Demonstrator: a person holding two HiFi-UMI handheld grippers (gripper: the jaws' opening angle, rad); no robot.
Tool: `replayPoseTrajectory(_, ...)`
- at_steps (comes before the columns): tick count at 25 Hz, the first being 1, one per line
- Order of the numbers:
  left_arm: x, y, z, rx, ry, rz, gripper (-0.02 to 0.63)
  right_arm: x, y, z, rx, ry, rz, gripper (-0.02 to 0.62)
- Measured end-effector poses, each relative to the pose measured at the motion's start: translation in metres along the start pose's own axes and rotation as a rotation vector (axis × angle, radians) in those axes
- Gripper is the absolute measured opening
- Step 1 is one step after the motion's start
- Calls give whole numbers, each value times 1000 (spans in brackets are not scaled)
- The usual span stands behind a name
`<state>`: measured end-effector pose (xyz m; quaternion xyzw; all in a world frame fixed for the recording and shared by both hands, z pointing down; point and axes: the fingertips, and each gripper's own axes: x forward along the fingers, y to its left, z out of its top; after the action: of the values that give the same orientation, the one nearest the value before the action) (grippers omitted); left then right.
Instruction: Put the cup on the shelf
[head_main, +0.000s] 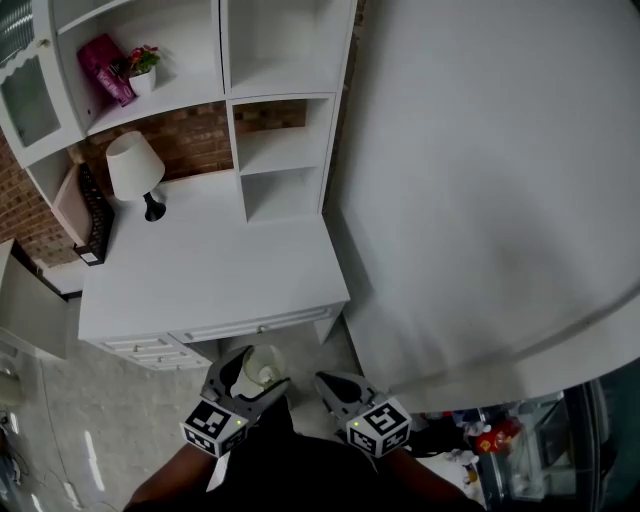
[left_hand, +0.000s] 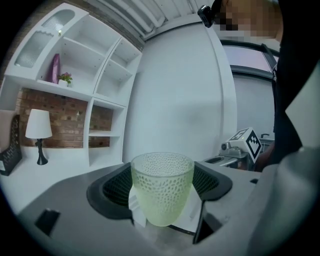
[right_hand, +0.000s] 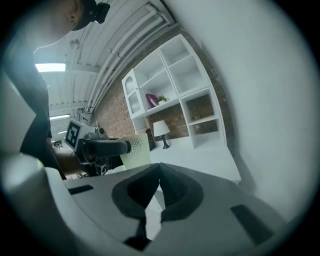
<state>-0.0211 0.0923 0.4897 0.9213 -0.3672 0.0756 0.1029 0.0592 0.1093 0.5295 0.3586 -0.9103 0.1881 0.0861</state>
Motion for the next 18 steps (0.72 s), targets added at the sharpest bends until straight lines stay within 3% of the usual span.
replayPoseTrajectory(6,25,37,10,-7,-14,-14,365,34,-29,39,19,-66,4,5)
replayPoseTrajectory(10,39,75,17,-28,-22,-6,365,69,-51,70,-21,-59,1,5)
replayPoseTrajectory(18,79,162,60,11,-80,20,365,149,-100,130,-80,-55,1,5)
